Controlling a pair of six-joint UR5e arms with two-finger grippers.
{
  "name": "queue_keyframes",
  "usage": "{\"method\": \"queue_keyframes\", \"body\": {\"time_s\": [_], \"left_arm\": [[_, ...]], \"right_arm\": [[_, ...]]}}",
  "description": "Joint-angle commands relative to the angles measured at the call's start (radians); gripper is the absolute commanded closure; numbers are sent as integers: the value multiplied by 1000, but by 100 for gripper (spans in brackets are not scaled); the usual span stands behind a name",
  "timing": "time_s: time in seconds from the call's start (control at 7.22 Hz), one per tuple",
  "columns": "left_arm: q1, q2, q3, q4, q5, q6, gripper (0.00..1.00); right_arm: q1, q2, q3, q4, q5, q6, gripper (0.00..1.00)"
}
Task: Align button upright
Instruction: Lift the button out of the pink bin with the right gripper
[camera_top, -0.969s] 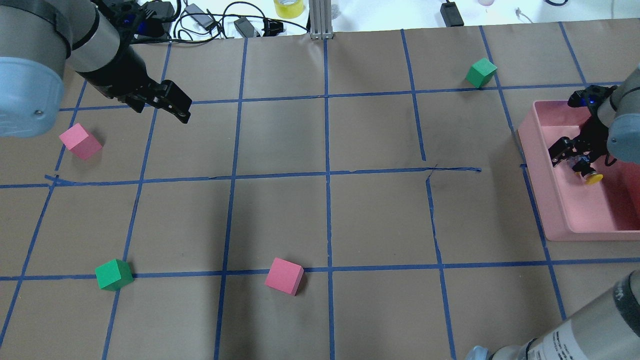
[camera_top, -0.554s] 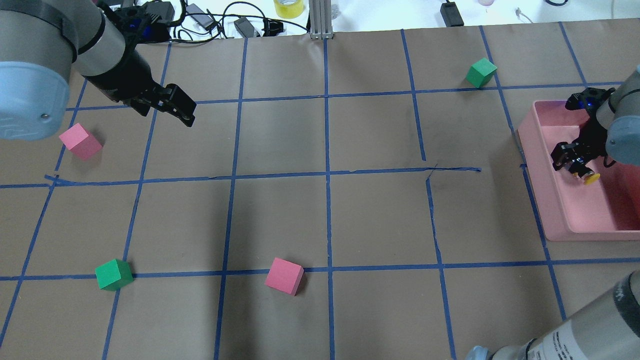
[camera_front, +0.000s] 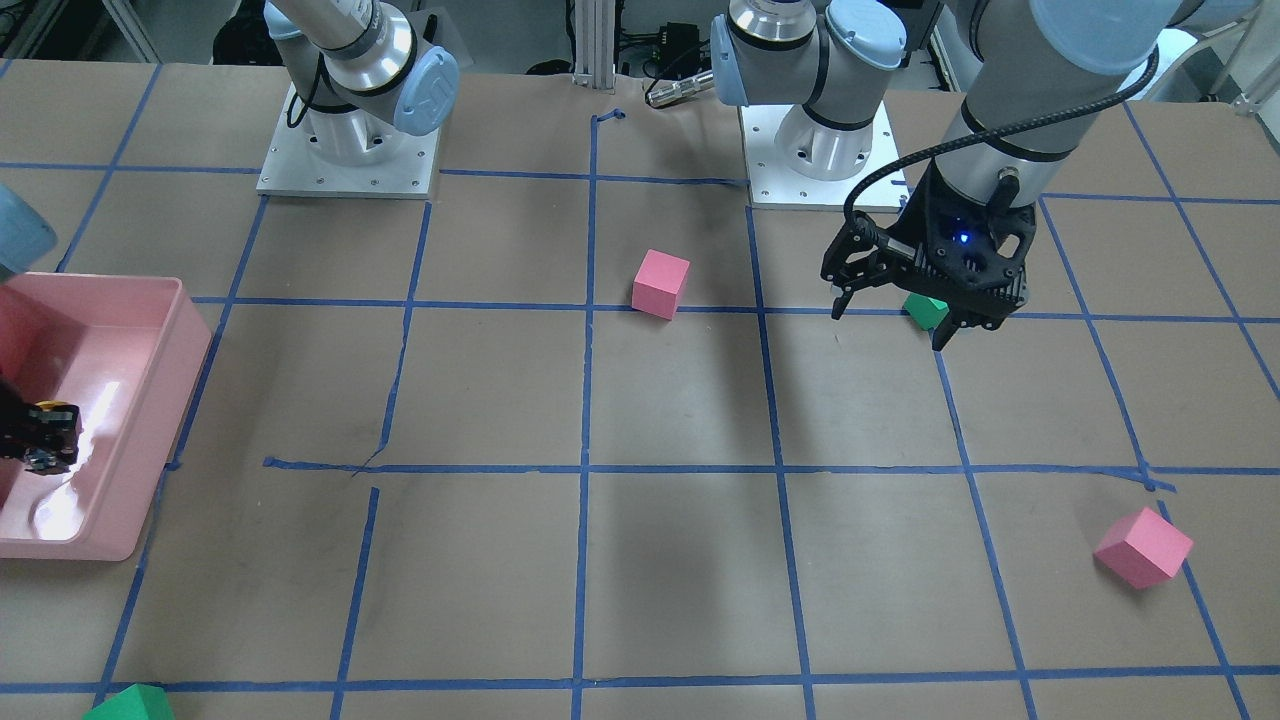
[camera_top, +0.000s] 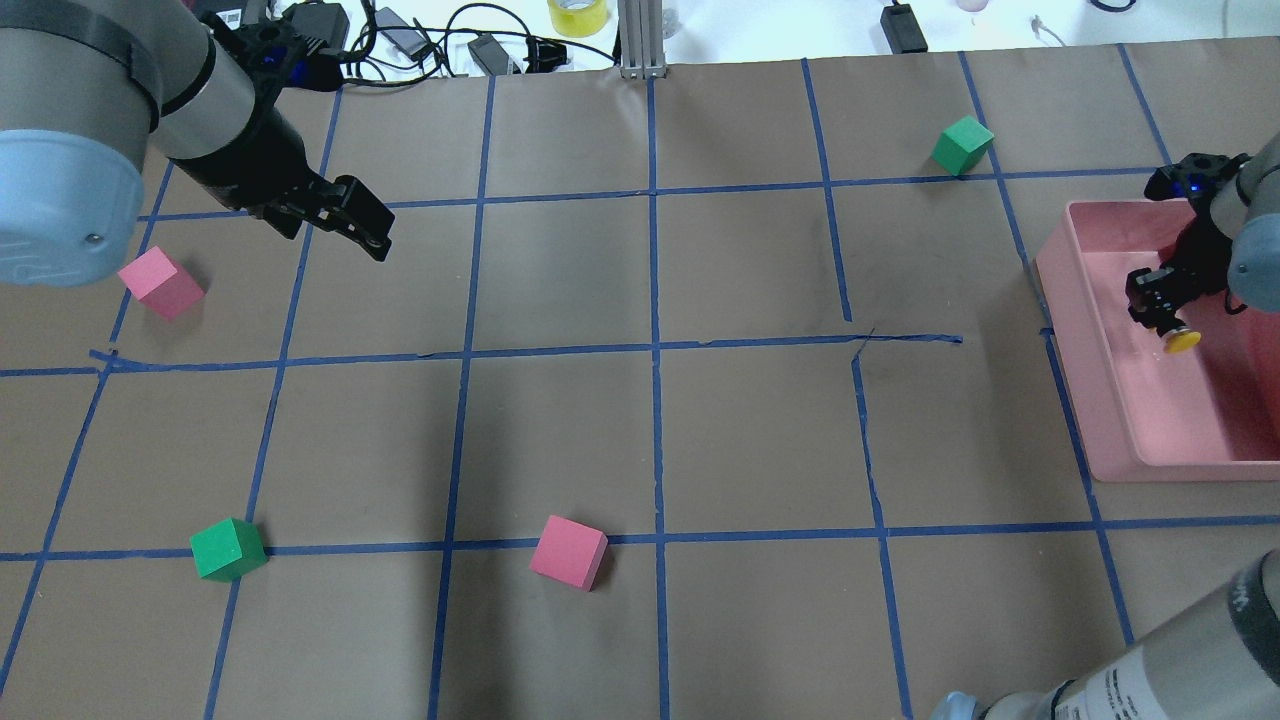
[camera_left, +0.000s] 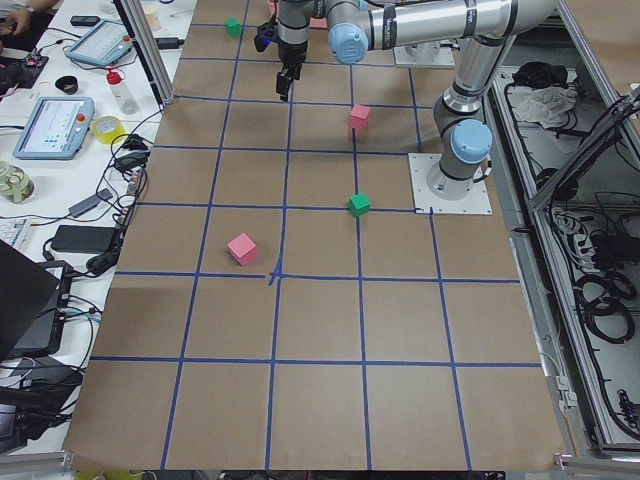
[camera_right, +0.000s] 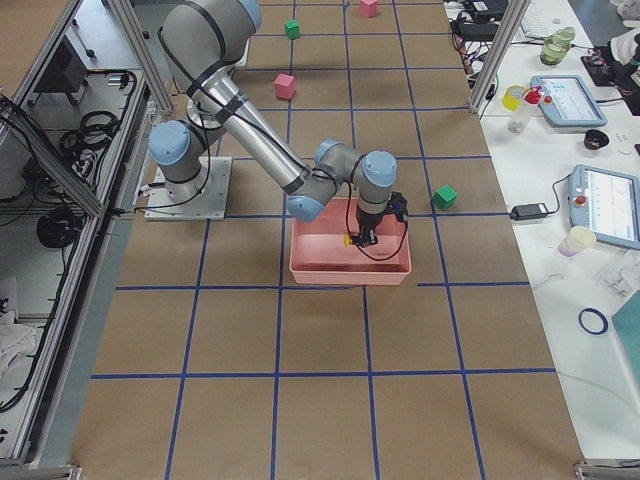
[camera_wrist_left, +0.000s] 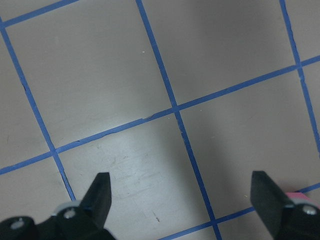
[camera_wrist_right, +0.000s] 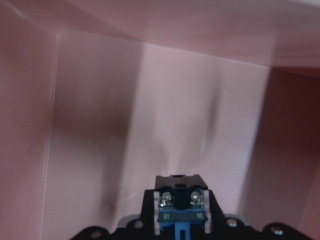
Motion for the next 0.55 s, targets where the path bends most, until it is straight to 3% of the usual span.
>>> {"method": "queue_keyframes", "body": {"time_s": [0.0, 0.42], "left_arm": [[-1, 7, -1, -5, -1, -1, 0], [-1, -2, -21, 0, -2, 4, 0]], "right_arm": [[41, -74, -96, 154, 1, 36, 100], [286, -170, -194, 344, -16, 305, 100]]}}
